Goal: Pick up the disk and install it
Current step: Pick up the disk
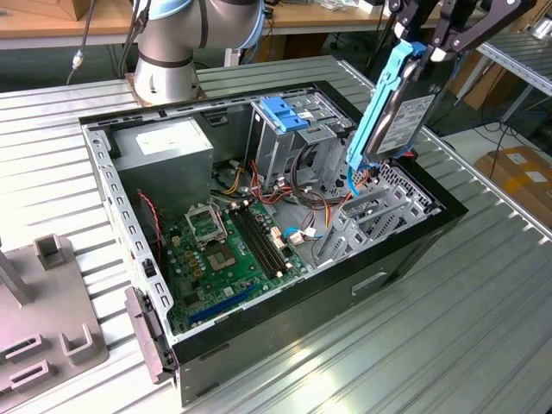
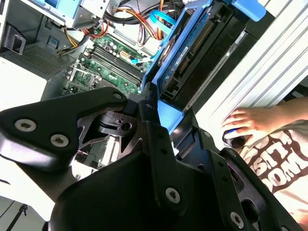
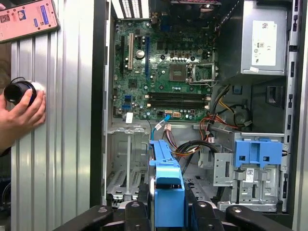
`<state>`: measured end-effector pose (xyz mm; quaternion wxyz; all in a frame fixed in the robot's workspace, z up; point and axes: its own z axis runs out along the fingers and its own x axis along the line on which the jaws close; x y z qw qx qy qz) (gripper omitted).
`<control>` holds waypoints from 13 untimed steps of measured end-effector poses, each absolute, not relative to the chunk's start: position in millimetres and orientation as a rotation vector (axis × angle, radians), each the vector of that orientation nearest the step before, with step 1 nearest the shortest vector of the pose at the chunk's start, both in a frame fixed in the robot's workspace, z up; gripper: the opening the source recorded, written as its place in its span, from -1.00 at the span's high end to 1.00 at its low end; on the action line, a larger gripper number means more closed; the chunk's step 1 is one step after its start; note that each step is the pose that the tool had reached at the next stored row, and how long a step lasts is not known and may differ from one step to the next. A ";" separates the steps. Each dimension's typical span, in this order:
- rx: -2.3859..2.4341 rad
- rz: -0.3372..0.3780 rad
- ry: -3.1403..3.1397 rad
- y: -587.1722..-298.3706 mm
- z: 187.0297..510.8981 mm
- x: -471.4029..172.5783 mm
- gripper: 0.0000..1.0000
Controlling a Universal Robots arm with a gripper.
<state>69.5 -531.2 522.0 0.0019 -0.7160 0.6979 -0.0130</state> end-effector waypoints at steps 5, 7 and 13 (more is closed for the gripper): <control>-2.247 -0.041 2.190 -541.4 522.1 69.5 0.26; -2.247 -0.041 2.190 -543.4 522.0 69.5 0.26; -2.247 -0.041 2.190 -543.8 522.0 69.5 0.26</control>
